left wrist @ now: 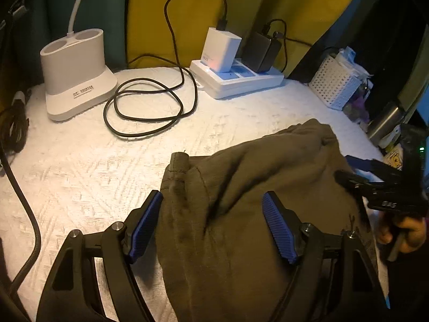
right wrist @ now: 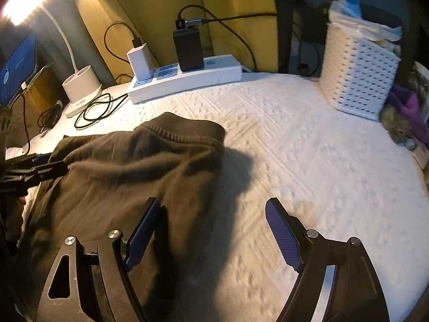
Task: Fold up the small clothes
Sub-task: 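Grasp the shirt end with both grippers side by side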
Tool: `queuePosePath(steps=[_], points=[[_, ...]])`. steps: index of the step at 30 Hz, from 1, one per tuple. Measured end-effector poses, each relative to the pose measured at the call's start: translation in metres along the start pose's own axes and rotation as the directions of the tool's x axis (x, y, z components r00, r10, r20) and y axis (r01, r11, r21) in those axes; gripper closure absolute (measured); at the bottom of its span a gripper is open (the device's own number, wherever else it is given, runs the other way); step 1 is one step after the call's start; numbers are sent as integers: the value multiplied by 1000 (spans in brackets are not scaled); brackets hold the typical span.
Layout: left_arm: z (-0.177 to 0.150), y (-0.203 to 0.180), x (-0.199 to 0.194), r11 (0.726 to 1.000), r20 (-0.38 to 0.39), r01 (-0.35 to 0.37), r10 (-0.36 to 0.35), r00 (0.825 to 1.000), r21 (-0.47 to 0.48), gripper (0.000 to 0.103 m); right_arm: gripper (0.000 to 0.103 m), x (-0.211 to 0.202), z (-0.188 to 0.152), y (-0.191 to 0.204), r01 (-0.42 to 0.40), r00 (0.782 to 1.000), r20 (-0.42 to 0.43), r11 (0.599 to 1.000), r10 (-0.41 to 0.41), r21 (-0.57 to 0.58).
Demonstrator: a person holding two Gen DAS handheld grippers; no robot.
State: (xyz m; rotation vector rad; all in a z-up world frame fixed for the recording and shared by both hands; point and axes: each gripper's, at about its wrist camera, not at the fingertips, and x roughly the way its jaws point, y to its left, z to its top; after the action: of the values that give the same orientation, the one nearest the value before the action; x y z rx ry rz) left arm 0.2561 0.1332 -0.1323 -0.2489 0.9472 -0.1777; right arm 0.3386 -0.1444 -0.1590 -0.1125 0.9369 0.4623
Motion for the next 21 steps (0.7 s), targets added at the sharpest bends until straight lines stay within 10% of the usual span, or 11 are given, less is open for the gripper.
queuePosePath(steps=[10,13,21], points=[[-9,-14,3,994,8,-14,13,1000,109,27,23,15,9,11,-24,999,33,999,26,-46],[-10,-23,7,987,11,-39,38,999,153,28,40,16,11,18,-26,999,39,998,28,-59],[-15,-43,10,963,39,-83,76,996,258,73,66,19,14,30,-66,997,38,994,69,-83]])
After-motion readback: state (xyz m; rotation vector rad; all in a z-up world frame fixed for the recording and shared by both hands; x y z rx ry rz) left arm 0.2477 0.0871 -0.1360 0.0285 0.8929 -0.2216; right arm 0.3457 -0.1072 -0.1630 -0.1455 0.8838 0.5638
